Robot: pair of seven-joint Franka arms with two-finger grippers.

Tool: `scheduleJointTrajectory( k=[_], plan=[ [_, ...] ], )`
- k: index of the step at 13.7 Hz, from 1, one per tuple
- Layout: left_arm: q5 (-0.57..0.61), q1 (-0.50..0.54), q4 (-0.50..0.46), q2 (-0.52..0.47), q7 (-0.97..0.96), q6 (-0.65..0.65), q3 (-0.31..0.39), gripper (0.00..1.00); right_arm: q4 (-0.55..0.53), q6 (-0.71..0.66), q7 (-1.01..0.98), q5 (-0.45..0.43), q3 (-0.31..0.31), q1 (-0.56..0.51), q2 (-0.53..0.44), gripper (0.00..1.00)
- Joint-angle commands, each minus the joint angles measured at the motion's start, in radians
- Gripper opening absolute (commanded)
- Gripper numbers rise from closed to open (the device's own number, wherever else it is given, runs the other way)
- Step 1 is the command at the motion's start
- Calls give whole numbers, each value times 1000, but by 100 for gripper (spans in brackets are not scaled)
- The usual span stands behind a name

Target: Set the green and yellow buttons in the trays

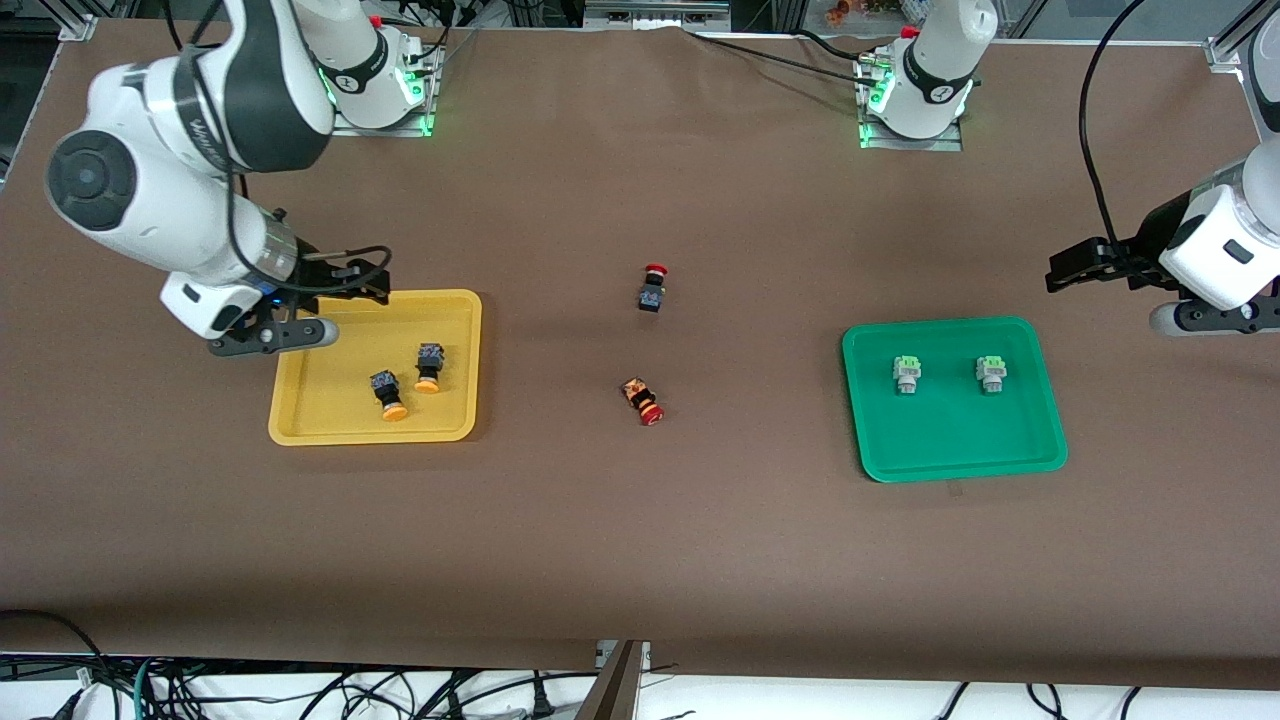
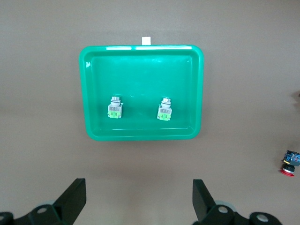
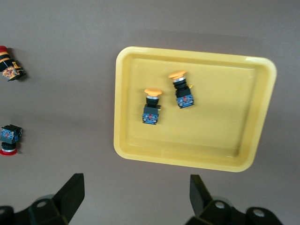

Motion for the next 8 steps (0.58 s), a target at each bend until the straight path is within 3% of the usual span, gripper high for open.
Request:
scheduleJointTrajectory(
  k=[1,5,8],
  plan=[
    [18,-6,65,23,4,-10,1,100,15,-35,17,-85,221,-209,-78,99],
    [20,-11,87,39,3,-12,-1,100,7,-75,17,-182,447,-427,-155,99],
    [18,-11,90,39,1,-12,-1,100,9,-77,15,-208,558,-533,-161,99]
  ],
)
